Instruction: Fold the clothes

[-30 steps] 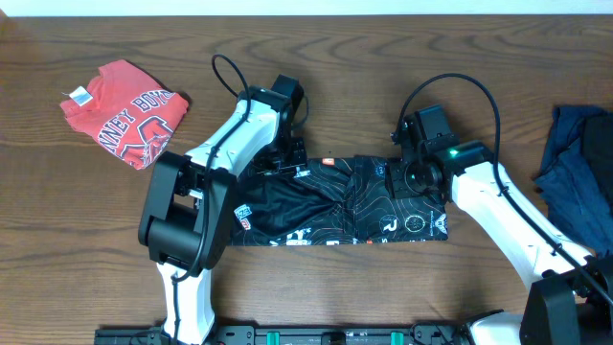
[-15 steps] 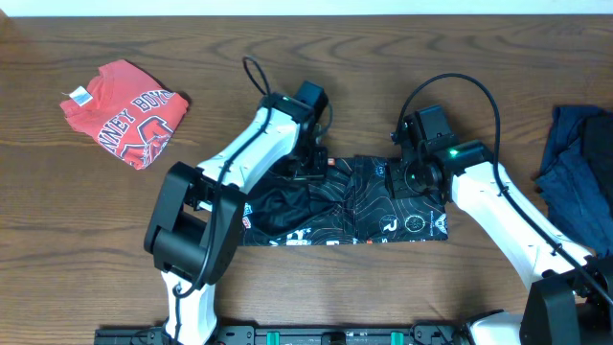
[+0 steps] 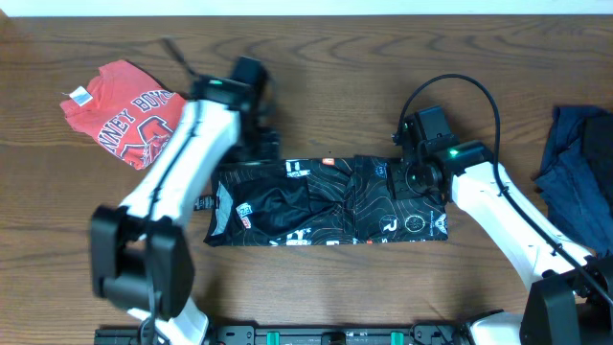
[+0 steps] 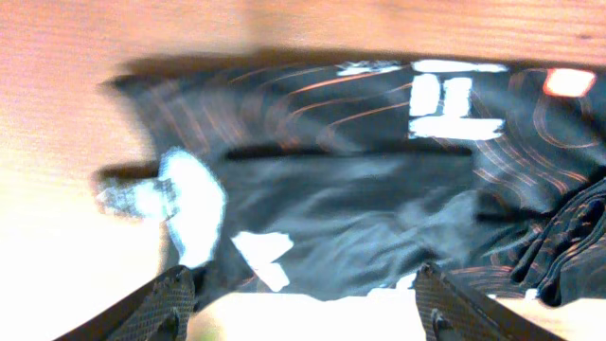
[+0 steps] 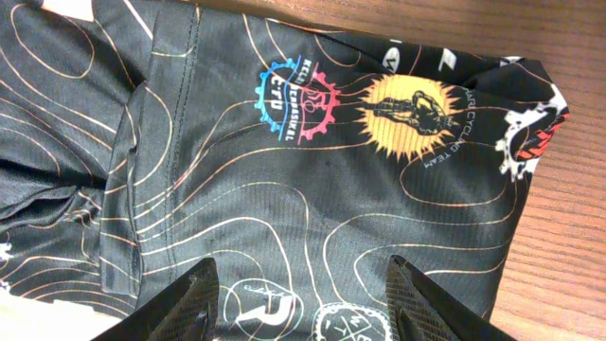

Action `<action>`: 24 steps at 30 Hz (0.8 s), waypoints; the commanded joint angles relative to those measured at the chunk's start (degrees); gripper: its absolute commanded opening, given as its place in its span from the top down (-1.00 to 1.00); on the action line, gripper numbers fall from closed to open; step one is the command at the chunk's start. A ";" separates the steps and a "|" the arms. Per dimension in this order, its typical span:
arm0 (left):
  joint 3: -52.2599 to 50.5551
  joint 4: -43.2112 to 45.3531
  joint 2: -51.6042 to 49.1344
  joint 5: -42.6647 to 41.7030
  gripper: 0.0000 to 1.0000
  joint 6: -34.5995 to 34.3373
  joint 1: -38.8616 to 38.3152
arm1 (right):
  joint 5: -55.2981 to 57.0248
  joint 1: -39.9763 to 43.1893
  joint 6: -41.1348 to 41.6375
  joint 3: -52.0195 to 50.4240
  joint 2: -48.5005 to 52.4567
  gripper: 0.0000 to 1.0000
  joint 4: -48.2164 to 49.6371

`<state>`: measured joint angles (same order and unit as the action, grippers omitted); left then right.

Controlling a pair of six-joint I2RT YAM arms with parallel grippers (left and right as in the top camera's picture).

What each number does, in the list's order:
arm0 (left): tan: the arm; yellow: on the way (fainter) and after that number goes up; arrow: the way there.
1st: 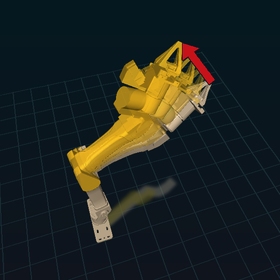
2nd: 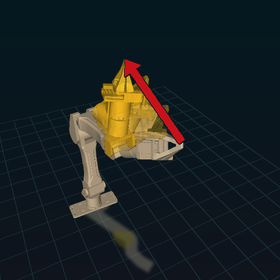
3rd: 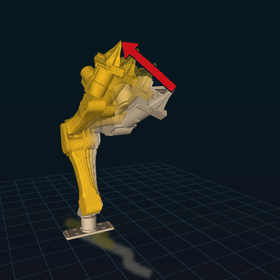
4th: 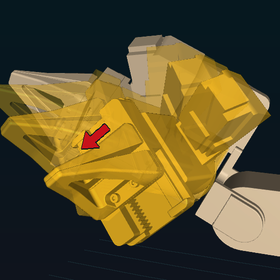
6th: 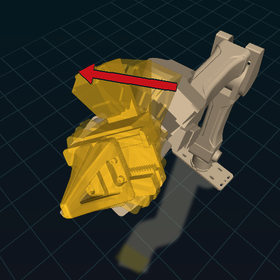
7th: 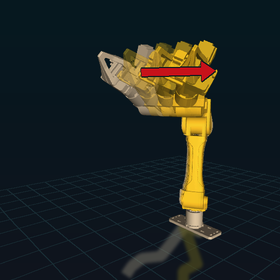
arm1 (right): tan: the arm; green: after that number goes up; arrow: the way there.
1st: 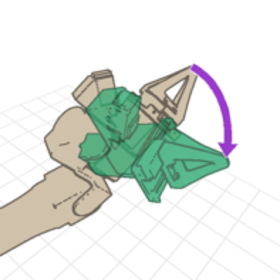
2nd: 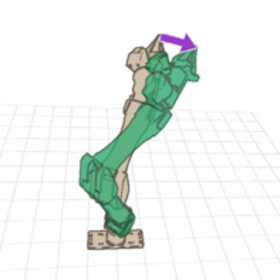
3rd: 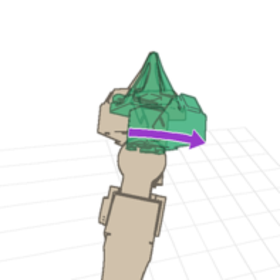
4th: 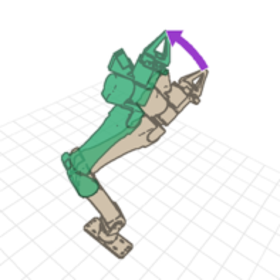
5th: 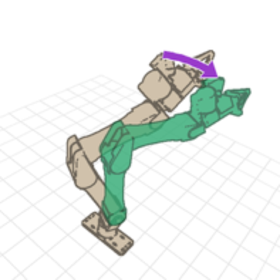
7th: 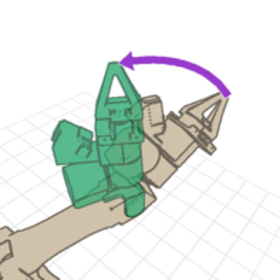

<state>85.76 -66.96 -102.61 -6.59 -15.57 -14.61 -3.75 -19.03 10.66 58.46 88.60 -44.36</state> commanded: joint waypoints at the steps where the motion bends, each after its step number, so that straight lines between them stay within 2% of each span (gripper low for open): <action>1: -0.33 -3.08 -0.33 1.66 -0.55 3.78 3.28 | 0.96 0.37 0.87 1.09 -1.07 -0.11 -0.15; 7: -7.10 -1.66 -0.33 0.00 -0.58 7.63 8.85 | 0.94 0.37 0.87 1.09 -1.07 -0.11 -0.28; 12: -13.20 3.72 -0.33 -2.38 -0.61 8.59 13.44 | 0.96 0.37 0.87 1.09 -1.07 -0.10 -0.24; 14: -14.84 6.21 -0.35 -6.21 -0.61 11.58 14.75 | 0.96 0.37 0.87 1.09 -1.07 -0.10 -0.22; 17: -16.83 9.53 -0.35 -11.10 -0.61 15.39 15.45 | 0.96 0.37 0.87 1.09 -1.07 -0.10 -0.22; 19: -18.12 11.67 -0.35 -11.39 -0.68 16.00 15.45 | 0.96 0.37 0.90 1.09 -1.07 -0.11 -0.22; 24: -21.05 15.78 -0.37 -11.37 -0.70 15.98 15.45 | 0.94 0.37 0.90 1.09 -1.07 -0.11 -0.26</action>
<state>66.11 -51.92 -102.43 -16.36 -1.37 0.64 -3.16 -19.03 10.70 58.46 88.58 -44.56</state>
